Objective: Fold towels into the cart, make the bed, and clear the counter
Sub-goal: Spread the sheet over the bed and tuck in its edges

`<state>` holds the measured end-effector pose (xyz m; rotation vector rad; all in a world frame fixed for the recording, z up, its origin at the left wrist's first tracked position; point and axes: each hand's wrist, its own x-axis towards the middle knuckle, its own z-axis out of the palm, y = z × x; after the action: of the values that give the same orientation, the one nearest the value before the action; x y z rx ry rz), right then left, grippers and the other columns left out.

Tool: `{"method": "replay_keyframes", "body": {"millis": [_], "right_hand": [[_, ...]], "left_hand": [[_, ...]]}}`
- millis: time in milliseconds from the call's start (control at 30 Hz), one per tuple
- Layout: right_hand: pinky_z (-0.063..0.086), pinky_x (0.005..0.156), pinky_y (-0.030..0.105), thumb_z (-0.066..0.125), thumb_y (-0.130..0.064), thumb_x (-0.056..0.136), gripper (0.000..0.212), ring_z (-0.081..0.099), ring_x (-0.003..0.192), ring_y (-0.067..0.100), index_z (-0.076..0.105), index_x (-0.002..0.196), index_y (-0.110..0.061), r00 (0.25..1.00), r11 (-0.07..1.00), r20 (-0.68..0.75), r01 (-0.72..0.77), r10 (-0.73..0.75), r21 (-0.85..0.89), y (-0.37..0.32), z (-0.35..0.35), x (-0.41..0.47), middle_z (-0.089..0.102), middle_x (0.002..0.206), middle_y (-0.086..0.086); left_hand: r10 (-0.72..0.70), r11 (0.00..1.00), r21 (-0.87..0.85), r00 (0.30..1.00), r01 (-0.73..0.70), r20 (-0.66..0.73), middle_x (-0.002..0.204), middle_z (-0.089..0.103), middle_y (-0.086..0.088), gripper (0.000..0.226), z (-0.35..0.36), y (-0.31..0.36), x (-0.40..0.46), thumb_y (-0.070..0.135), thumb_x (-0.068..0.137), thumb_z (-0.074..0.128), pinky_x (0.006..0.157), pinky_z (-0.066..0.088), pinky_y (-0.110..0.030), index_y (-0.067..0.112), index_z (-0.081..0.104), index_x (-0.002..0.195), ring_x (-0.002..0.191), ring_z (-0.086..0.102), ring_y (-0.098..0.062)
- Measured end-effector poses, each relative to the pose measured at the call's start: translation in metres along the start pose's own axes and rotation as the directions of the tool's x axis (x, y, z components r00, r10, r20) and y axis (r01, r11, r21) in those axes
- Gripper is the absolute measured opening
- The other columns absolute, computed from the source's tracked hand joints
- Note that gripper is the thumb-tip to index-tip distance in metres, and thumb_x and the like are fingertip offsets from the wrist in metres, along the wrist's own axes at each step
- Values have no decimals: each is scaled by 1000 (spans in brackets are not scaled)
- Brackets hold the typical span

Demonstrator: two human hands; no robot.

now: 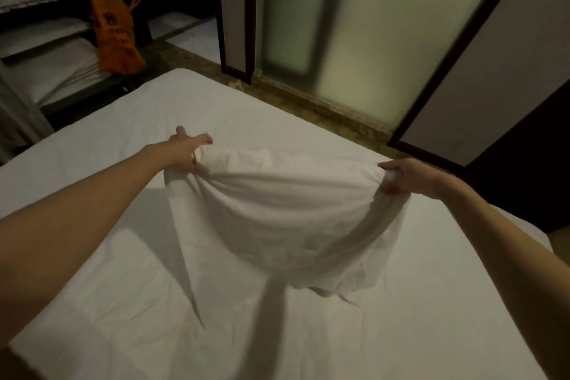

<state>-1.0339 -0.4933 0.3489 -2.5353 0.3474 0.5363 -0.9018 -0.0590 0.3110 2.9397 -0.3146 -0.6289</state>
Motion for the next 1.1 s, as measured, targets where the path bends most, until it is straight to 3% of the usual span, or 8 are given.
{"method": "replay_keyframes", "body": {"millis": [167,333,500,633,767,900,1000,1100], "right_hand": [[42,81,30,76,-24,78,45,57,106,31,64,117,-3,950,990,-303,-104,71,-96,3,-2,7,63,116,15],[41,77,39,70,-32,81,32,51,109,37,66,111,-20,784,968,-617,-205,72,-148,1,-26,-13,58,114,13],[32,77,36,65,-30,86,28,49,107,36,66,113,-20,614,986,-782,-164,105,4,9,-26,-56,50,114,12],[36,73,34,66,-28,85,26,53,96,35,68,109,-19,557,985,-815,-144,159,94,31,25,-90,47,107,10],[36,73,28,71,-17,82,30,50,84,28,69,112,-14,631,970,-746,-43,212,240,65,117,-131,40,95,8],[38,72,28,71,-4,81,36,54,81,33,67,116,-4,785,906,-506,-161,358,392,124,247,-181,42,86,11],[40,64,18,65,2,83,37,56,87,27,63,120,-1,839,788,-233,-315,492,530,159,365,-219,51,88,10],[38,76,18,57,4,87,41,54,105,27,60,125,-10,871,722,-54,-368,488,586,176,456,-253,53,105,12]], "left_hand": [[180,977,-53,934,-206,-310,126,33,-11,24,-27,16,37,19,90,57,78,42,-32,23,43,108,82,44,-21],[320,943,88,794,-322,-517,120,42,-17,28,-69,53,50,8,88,58,82,42,-41,11,58,116,97,50,-38],[357,901,87,615,-424,-703,117,49,-18,26,-88,79,41,4,90,57,84,43,-44,7,62,116,101,51,-40],[359,865,-30,659,-501,-661,115,47,-19,27,-49,78,15,-1,85,58,79,40,-37,6,62,111,98,51,-38],[287,837,-223,748,-500,-599,109,49,-18,29,40,40,-27,-6,78,63,83,40,-30,7,69,103,96,54,-30],[237,860,-319,866,-397,-440,109,47,-16,37,179,1,-75,-8,74,66,82,42,-32,14,69,104,94,57,-32],[141,905,-380,978,-191,-155,118,38,-17,43,311,-27,-126,-11,75,64,84,39,-29,12,65,112,101,53,-34],[30,910,-413,999,-33,-13,114,34,-18,46,412,-62,-162,-13,68,73,91,38,-28,6,68,110,107,50,-40]]}}
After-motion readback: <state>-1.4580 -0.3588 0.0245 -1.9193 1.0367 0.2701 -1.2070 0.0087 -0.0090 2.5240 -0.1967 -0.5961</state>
